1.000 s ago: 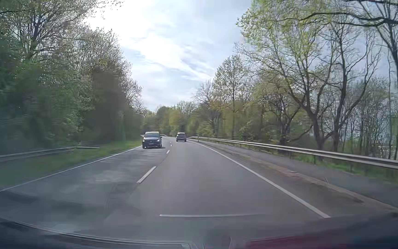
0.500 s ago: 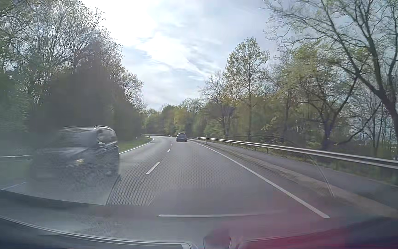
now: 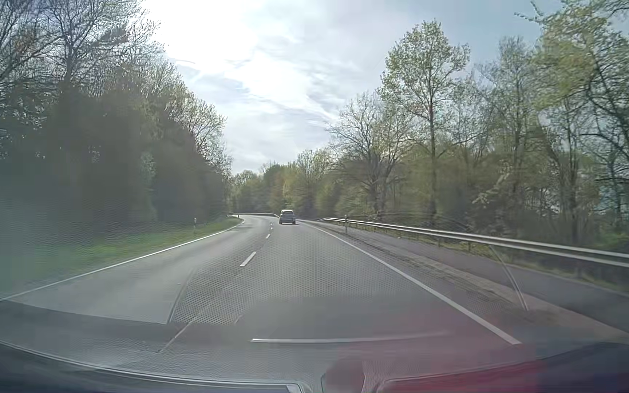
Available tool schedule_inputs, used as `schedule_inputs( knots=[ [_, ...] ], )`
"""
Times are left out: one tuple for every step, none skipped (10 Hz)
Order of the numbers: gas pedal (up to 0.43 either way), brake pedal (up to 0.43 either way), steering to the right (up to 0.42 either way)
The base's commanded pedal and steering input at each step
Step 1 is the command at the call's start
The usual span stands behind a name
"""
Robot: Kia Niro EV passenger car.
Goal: Follow the waypoints while adhering to traffic rules and regulations
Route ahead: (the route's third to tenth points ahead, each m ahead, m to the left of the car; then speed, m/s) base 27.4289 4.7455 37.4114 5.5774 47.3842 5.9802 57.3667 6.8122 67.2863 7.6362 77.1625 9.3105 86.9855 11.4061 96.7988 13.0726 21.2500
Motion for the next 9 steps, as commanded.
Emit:
schedule_inputs(
  knots=[
    [0.169, 0.0, -0.018],
    [0.157, 0.0, -0.018],
    [0.157, 0.0, -0.018],
    [0.15, 0.0, -0.018],
    [0.15, 0.0, -0.018],
    [0.15, 0.0, -0.018],
    [0.15, 0.0, -0.018],
    [0.15, 0.0, -0.018],
    [0.15, 0.0, -0.018]
  ],
)
